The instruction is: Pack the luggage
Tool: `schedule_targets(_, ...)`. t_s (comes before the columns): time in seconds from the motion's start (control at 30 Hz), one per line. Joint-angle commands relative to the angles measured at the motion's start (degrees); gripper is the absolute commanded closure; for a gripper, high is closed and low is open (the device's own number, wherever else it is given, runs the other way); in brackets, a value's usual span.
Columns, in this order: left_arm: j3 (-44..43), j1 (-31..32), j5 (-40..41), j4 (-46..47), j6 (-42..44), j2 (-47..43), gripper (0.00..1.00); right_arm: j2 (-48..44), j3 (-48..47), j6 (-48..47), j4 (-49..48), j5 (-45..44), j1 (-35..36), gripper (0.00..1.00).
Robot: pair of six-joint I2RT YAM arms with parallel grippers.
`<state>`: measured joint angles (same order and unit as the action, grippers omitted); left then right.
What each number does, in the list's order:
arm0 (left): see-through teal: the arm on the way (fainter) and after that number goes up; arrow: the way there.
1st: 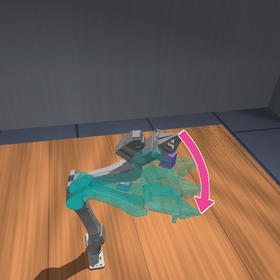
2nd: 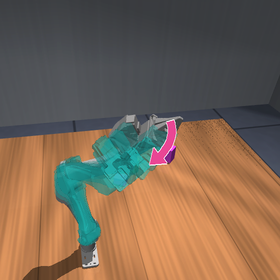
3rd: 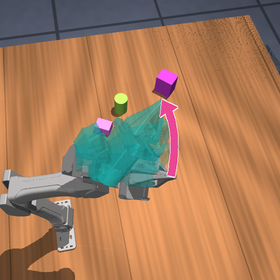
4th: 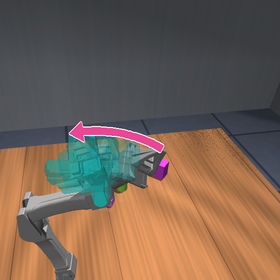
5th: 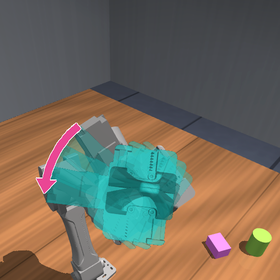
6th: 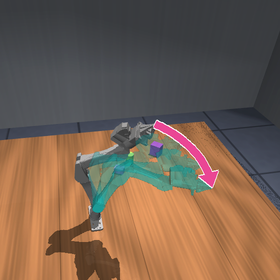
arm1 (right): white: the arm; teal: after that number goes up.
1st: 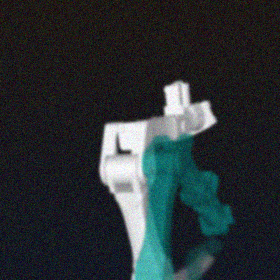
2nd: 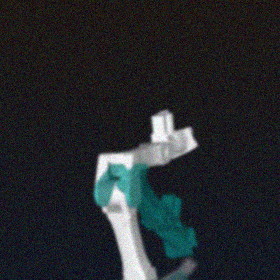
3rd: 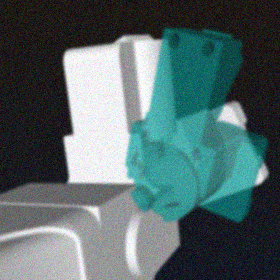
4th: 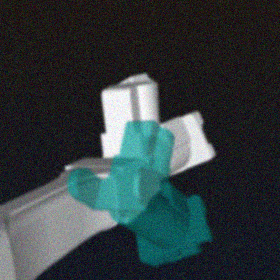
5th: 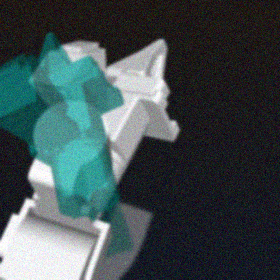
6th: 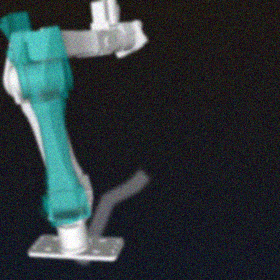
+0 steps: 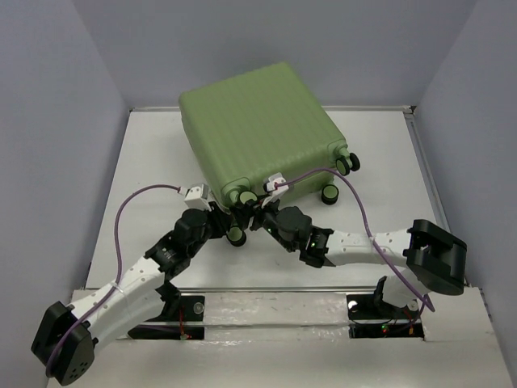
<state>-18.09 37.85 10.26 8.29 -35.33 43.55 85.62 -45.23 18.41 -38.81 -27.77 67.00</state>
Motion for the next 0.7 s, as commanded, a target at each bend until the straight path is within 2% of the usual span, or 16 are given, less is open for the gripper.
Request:
schedule_targets(0.0,-4.4,0.1,5.4,6.6,3.6,1.0,0.66,-1.3,-1.5,1.7,-5.9,0.0,-0.9,0.93)
schedule_targets(0.3,-4.4,1.2,2.7,10.9,5.7,3.1,0.64,-1.5,-0.6,2.4,-5.3,0.4,-0.9,0.93)
schedule_targets(0.4,-4.2,2.0,3.4,10.4,6.2,2.2,0.57,-1.7,-0.6,2.3,-5.1,0.5,-0.9,0.93)
schedule_targets(0.47,-3.6,2.1,3.9,9.8,6.2,0.6,0.48,-1.8,-0.2,2.4,-5.1,0.6,-0.9,0.93)
schedule_targets(0.53,-3.1,2.1,4.0,9.7,6.1,-1.0,0.45,-1.9,-0.3,2.4,-5.1,0.6,-0.9,0.93)
schedule_targets(0.6,-2.8,2.2,3.8,9.9,6.1,-1.4,0.47,-1.8,-0.2,2.5,-5.2,0.9,-0.9,0.93)
schedule_targets(0.67,-3.4,2.2,4.1,9.9,6.0,-0.6,0.53,-1.6,-0.3,2.6,-5.4,1.1,-0.9,0.93)
